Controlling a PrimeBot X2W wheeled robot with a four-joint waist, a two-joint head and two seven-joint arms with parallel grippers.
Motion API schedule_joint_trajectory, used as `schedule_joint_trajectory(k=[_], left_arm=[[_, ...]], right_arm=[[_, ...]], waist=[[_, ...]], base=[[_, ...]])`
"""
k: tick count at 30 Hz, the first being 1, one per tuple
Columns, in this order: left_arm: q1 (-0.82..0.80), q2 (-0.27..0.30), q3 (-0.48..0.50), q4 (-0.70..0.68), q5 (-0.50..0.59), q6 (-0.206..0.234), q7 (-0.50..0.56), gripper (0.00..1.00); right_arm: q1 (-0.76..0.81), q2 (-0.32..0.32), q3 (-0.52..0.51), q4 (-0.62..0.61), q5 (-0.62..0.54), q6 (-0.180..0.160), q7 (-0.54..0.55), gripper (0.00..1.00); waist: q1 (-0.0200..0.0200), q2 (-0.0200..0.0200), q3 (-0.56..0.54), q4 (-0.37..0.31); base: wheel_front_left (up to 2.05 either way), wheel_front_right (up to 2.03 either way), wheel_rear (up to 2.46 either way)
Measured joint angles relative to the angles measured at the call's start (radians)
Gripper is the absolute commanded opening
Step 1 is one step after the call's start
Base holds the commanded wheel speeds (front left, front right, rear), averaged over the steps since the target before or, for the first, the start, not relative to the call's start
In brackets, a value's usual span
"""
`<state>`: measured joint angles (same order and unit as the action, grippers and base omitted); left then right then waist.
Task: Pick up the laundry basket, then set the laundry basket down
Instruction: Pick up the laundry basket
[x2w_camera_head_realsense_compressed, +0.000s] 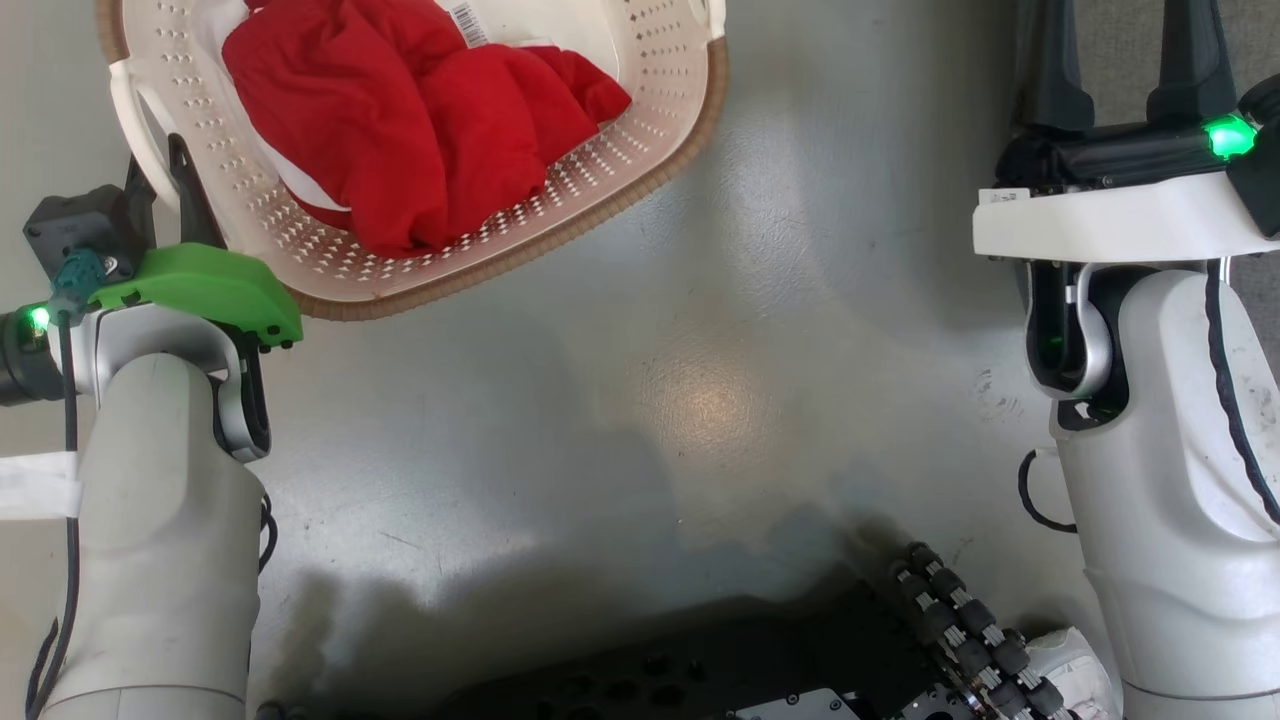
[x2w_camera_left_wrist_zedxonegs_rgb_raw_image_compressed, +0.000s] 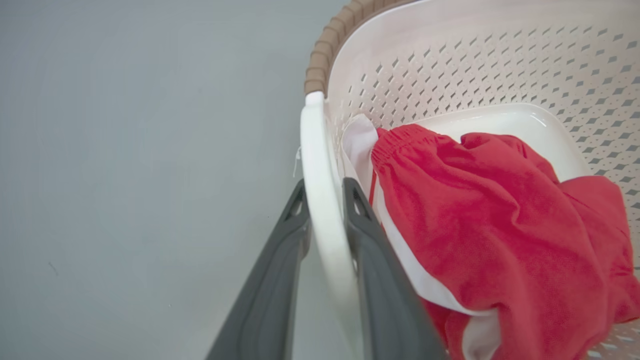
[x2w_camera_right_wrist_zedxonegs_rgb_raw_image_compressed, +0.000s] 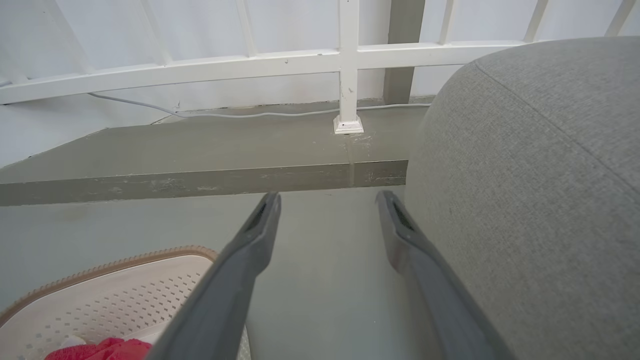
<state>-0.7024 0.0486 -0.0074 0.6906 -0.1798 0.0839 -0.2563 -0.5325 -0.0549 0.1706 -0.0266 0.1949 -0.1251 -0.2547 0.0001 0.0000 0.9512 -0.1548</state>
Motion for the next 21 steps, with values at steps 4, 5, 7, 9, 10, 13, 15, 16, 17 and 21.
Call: schedule_joint_trajectory(k=[4,5,7,9,10,13,15,16,17,21], left_arm=[[-0.008,0.002,-0.011,0.003,0.016,0.000,0.000,0.00],[-0.011,0.003,-0.013,0.003,0.019,0.000,0.000,0.00],[-0.016,0.006,-0.016,0.004,0.019,0.000,0.000,0.00],[-0.017,0.006,-0.023,0.004,0.028,0.000,0.000,0.00],[-0.017,0.006,-0.026,0.004,0.032,-0.002,0.000,0.00],[-0.017,0.007,-0.031,0.004,0.035,-0.005,0.000,0.00],[-0.018,0.007,-0.035,0.004,0.039,-0.006,0.000,0.00],[-0.018,0.007,-0.038,0.004,0.040,-0.008,0.000,0.00],[-0.019,0.008,-0.044,0.004,0.044,-0.013,0.000,0.00],[-0.020,0.010,-0.068,0.004,0.077,-0.024,0.000,0.00]], right_arm=[[-0.002,0.000,-0.002,0.002,0.000,0.000,0.000,1.00],[-0.002,0.000,-0.002,0.003,0.000,0.000,0.000,1.00],[-0.003,0.000,-0.003,0.004,0.000,0.000,0.000,1.00],[-0.004,0.000,-0.003,0.005,0.000,0.000,0.000,1.00],[-0.005,0.000,-0.003,0.005,0.001,0.000,0.000,1.00],[-0.011,0.000,-0.003,0.006,0.004,0.000,0.000,1.00],[-0.013,0.000,-0.003,0.006,0.009,0.000,0.000,1.00],[-0.013,0.000,-0.003,0.008,0.009,0.000,0.000,1.00],[-0.013,0.000,-0.003,0.009,0.009,0.000,0.000,1.00],[-0.013,0.000,-0.003,0.014,0.009,0.000,0.000,1.00]], waist=[[0.0000,0.0000,-0.001,-0.001],[0.0000,0.0000,-0.001,-0.002],[0.0000,0.0000,-0.003,-0.002],[-0.0001,0.0000,-0.004,-0.003],[-0.0001,0.0000,-0.005,-0.003],[0.0000,0.0000,-0.008,-0.003],[-0.0001,0.0000,-0.011,-0.004],[-0.0001,0.0000,-0.012,-0.004],[0.0000,0.0000,-0.014,-0.004],[-0.0001,0.0000,-0.020,-0.003]], base=[[0.00,0.00,0.00],[0.00,0.00,0.00],[0.00,0.00,0.00],[0.00,0.00,0.00],[0.00,0.00,0.00],[0.00,0.00,0.00],[0.00,0.00,0.00],[0.00,0.00,0.00],[0.00,0.00,0.00],[0.00,0.00,0.00]])
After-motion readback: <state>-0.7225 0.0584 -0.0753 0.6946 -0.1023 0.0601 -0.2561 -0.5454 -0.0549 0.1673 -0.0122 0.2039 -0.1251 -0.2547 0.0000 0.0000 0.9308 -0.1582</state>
